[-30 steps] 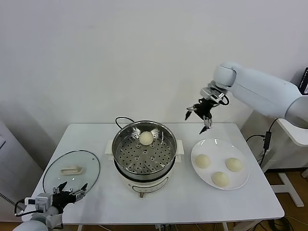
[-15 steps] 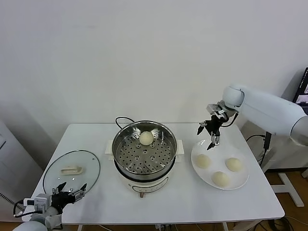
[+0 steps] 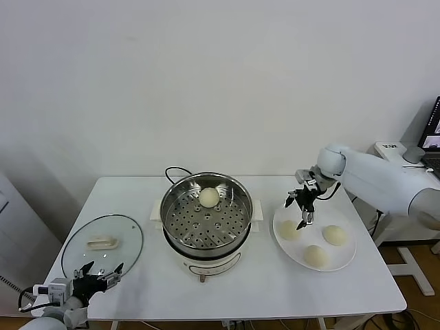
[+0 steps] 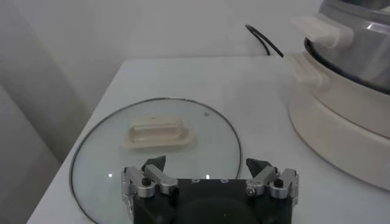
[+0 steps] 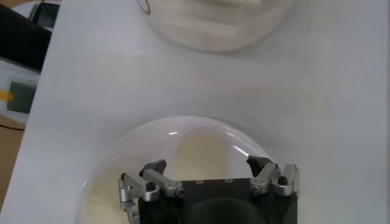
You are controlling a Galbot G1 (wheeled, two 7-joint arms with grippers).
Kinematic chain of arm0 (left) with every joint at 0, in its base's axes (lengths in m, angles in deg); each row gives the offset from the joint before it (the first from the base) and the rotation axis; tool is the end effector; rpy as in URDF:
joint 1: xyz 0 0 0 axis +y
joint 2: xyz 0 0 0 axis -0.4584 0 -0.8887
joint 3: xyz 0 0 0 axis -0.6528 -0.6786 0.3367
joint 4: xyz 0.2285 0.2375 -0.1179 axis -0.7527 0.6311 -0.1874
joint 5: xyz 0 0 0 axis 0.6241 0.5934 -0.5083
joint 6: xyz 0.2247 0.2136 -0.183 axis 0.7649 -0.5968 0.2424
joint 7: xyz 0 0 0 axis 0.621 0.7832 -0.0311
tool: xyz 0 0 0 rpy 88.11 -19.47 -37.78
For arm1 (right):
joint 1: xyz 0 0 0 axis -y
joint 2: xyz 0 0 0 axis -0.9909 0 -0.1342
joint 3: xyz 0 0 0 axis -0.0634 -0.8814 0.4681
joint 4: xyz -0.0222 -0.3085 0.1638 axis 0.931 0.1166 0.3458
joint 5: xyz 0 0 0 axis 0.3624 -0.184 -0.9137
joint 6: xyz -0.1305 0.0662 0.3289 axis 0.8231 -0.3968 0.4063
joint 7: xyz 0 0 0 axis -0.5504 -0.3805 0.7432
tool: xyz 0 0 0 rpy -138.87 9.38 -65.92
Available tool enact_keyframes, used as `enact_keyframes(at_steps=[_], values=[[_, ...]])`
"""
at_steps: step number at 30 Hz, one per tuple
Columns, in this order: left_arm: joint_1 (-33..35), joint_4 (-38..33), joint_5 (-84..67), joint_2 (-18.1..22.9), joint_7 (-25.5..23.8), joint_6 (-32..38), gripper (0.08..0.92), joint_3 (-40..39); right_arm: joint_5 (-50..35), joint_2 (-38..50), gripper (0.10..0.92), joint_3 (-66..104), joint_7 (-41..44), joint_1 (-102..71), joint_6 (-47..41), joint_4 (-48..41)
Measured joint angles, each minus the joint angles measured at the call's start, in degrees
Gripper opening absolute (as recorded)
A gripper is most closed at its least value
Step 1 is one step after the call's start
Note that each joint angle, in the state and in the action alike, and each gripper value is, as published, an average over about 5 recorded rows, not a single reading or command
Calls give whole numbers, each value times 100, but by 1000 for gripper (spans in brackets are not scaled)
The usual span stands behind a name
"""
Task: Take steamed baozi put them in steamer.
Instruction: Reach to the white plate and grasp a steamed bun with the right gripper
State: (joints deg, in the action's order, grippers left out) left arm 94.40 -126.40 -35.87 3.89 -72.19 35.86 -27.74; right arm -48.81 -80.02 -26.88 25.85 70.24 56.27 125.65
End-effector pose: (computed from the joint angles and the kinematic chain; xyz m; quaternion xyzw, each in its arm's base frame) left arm 0.2019 0.1365 -0.2916 -0.0153 -0.9555 -0.0232 0.2937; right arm 0.5932 -0.1330 -0.1902 0.5904 -0.5167 0.4937 0.3752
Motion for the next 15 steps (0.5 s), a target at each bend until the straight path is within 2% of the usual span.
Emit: enact_keyframes(at_steps=[10,15], values=[[18,-11,10,6,-1,0,823,0,329,-95,821,308,-229,-452,-21,-192],[30,-13,17,5,-1,3,823,0,487,-152,791,491,-314,-627,-27,-328]])
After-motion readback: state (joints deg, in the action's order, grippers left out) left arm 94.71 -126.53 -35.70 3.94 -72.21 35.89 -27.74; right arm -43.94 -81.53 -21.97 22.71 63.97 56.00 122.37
